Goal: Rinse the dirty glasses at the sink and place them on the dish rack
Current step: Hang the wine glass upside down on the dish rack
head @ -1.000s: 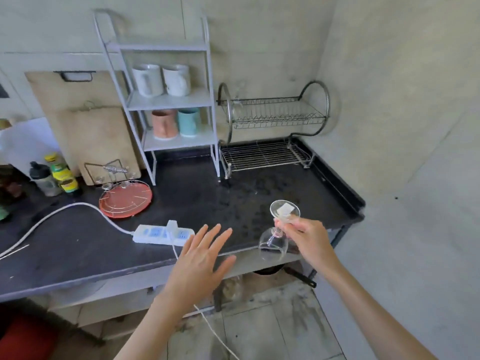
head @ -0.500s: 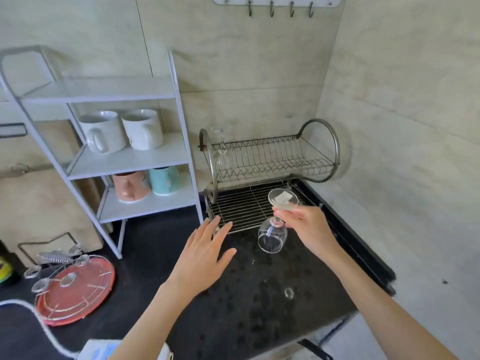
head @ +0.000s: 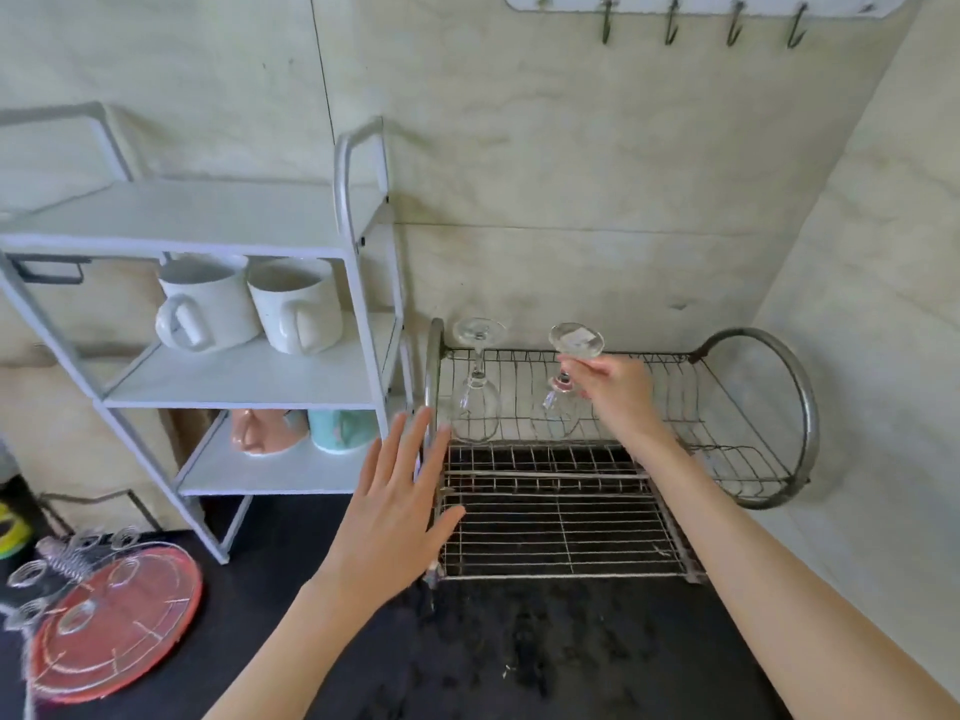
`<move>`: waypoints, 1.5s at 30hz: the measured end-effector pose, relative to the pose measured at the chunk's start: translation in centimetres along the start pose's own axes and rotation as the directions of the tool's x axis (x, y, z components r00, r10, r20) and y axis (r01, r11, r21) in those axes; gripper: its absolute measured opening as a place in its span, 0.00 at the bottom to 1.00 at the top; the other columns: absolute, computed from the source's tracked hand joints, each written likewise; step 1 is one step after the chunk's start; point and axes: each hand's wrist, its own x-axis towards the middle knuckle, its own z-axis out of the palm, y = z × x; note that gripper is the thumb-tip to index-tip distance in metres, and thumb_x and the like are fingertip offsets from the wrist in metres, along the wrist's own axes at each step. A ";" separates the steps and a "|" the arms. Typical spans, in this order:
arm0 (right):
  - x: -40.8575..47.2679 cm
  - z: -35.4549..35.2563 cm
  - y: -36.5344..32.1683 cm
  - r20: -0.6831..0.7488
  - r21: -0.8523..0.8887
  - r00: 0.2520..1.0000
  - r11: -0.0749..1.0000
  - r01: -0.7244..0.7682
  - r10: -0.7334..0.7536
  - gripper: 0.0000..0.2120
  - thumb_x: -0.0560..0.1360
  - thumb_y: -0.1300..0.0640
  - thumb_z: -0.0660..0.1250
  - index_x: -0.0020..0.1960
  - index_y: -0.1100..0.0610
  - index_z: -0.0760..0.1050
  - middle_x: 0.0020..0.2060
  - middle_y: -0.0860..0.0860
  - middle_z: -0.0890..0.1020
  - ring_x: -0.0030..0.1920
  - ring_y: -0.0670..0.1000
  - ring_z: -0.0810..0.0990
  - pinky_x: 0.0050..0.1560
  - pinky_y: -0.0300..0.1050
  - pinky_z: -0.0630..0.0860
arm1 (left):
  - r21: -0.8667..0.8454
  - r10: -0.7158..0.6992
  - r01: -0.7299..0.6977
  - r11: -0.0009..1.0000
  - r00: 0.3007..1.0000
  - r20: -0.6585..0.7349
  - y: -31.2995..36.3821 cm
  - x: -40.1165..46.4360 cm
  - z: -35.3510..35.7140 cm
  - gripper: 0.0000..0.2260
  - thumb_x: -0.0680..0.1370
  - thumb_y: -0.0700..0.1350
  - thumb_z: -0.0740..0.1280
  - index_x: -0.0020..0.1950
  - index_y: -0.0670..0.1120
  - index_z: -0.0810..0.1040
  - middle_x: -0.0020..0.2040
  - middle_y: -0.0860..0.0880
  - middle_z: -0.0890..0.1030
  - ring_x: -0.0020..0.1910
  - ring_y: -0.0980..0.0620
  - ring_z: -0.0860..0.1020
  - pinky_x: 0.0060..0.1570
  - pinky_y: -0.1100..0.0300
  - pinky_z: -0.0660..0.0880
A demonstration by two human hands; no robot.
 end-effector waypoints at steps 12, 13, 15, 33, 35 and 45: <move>4.9 3.4 4.2 0.183 -0.070 0.983 0.997 0.028 -0.015 0.12 0.76 0.57 0.66 0.57 0.60 0.79 0.31 0.42 0.78 0.29 0.49 0.71 0.35 0.39 0.69 | 0.122 -0.095 0.095 0.988 0.995 -0.005 0.2 1.0 1.7 0.33 0.77 0.61 0.52 0.75 0.42 0.56 0.76 0.45 0.56 0.74 0.44 0.52 0.71 0.49 0.46; 5.0 3.5 4.3 0.184 -0.069 0.983 0.997 0.034 -0.021 0.12 0.76 0.57 0.66 0.57 0.59 0.79 0.31 0.42 0.78 0.29 0.47 0.71 0.34 0.36 0.68 | 0.120 -0.098 0.099 0.988 0.995 -0.009 0.3 1.0 1.7 0.33 0.77 0.61 0.52 0.76 0.42 0.55 0.76 0.45 0.55 0.75 0.44 0.51 0.71 0.50 0.45; 5.0 3.4 4.4 0.188 -0.065 0.982 0.997 0.036 -0.023 0.13 0.76 0.56 0.66 0.58 0.60 0.79 0.30 0.43 0.78 0.27 0.46 0.69 0.31 0.33 0.66 | 0.119 -0.111 0.111 0.987 0.994 -0.007 0.4 1.0 1.7 0.33 0.77 0.61 0.51 0.76 0.42 0.55 0.77 0.45 0.54 0.75 0.44 0.50 0.71 0.52 0.44; 0.8 2.5 5.2 0.208 -0.181 0.978 0.983 0.014 0.024 0.26 0.79 0.45 0.59 0.71 0.58 0.64 0.67 0.52 0.72 0.65 0.49 0.71 0.65 0.44 0.67 | 0.079 -0.132 0.130 0.988 0.991 0.016 0.3 0.8 1.2 0.32 0.77 0.63 0.47 0.77 0.48 0.52 0.77 0.47 0.53 0.75 0.43 0.51 0.70 0.44 0.52; -1.5 1.9 4.5 0.217 -0.249 0.974 0.962 0.115 -0.060 0.27 0.79 0.43 0.57 0.73 0.57 0.61 0.71 0.51 0.68 0.70 0.48 0.66 0.70 0.44 0.62 | 0.031 -0.154 0.154 0.988 0.988 0.007 1.1 0.2 1.1 0.33 0.76 0.63 0.47 0.77 0.51 0.45 0.78 0.49 0.46 0.76 0.46 0.43 0.71 0.46 0.43; -18.3 2.8 1.6 0.462 -0.425 0.809 0.710 0.561 -0.363 0.34 0.77 0.35 0.44 0.75 0.54 0.58 0.74 0.51 0.62 0.74 0.49 0.59 0.73 0.46 0.48 | 0.006 -0.250 0.250 0.968 0.968 0.023 5.0 -13.7 0.9 0.31 0.76 0.62 0.52 0.76 0.49 0.56 0.76 0.46 0.58 0.74 0.41 0.54 0.67 0.42 0.57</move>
